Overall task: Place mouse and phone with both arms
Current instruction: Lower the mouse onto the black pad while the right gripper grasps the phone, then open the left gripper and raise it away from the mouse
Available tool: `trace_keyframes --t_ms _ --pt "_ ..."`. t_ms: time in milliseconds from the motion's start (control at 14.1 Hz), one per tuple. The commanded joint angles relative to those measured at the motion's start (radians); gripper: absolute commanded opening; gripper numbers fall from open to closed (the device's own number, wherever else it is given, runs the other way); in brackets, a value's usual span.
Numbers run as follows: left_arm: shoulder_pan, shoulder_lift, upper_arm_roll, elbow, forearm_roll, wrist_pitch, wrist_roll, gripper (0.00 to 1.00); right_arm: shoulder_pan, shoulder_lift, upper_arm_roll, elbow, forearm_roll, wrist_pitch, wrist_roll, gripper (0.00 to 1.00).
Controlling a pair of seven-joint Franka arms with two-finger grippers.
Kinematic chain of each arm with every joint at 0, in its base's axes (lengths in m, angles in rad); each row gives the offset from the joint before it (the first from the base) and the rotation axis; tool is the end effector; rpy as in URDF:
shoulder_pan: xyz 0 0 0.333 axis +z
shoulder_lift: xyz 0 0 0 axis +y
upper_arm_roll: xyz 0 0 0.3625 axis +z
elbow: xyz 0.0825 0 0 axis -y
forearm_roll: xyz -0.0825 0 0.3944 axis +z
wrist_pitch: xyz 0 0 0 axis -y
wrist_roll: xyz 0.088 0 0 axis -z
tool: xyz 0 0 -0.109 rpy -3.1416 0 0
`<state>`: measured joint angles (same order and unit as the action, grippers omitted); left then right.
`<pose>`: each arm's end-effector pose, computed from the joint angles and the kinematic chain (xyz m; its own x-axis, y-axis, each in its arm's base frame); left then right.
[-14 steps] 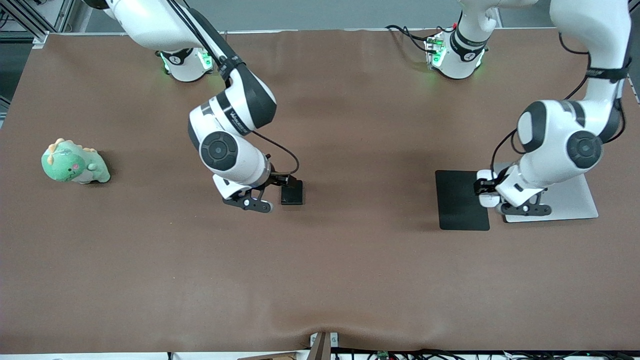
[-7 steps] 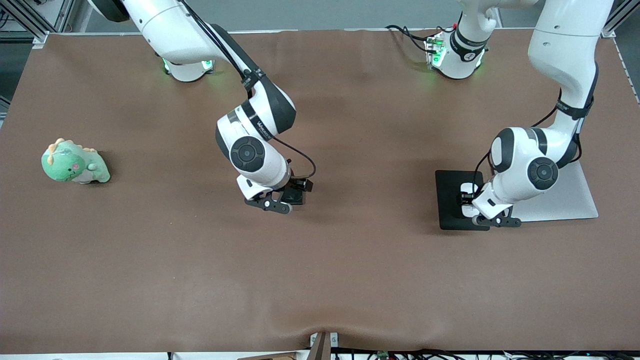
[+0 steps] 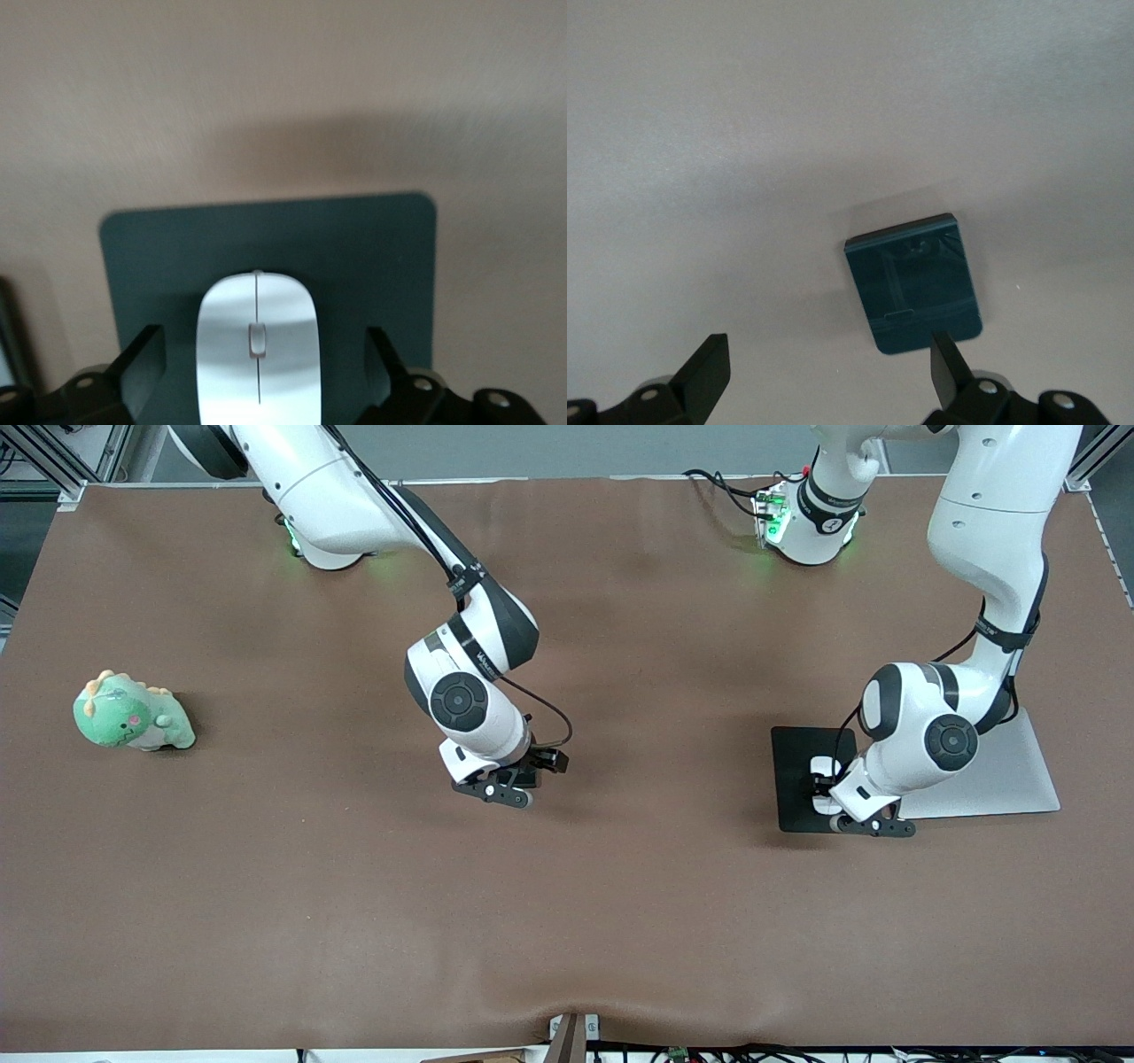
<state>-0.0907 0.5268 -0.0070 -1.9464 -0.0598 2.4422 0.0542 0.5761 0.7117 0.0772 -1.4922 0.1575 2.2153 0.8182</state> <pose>0.6442 -0.0630 0.2348 0.9940 -0.1050 -0.0297 -0.1037 -0.9937 0.0422 0.6037 0.4544 0.2806 0.9559 -0.2647 -0.1271 -0.2799 -0.9523 -0.1220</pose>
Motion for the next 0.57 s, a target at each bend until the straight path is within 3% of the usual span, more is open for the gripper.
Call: trace_keyframes --t_ms 0,213,496 --pt "0.003 -0.071 0.004 0.088 -0.011 -0.185 0.018 1.0 0.014 0.017 -0.011 0.001 -0.108 0.007 0.006 1.0" --pt "0.011 -0.175 0.018 0.191 -0.012 -0.44 0.026 1.0 0.004 0.018 -0.011 -0.042 -0.156 0.017 -0.074 1.0" --pt "0.011 -0.387 0.05 0.204 -0.012 -0.661 0.015 1.0 0.007 0.026 -0.011 -0.063 -0.158 0.047 -0.083 1.0"
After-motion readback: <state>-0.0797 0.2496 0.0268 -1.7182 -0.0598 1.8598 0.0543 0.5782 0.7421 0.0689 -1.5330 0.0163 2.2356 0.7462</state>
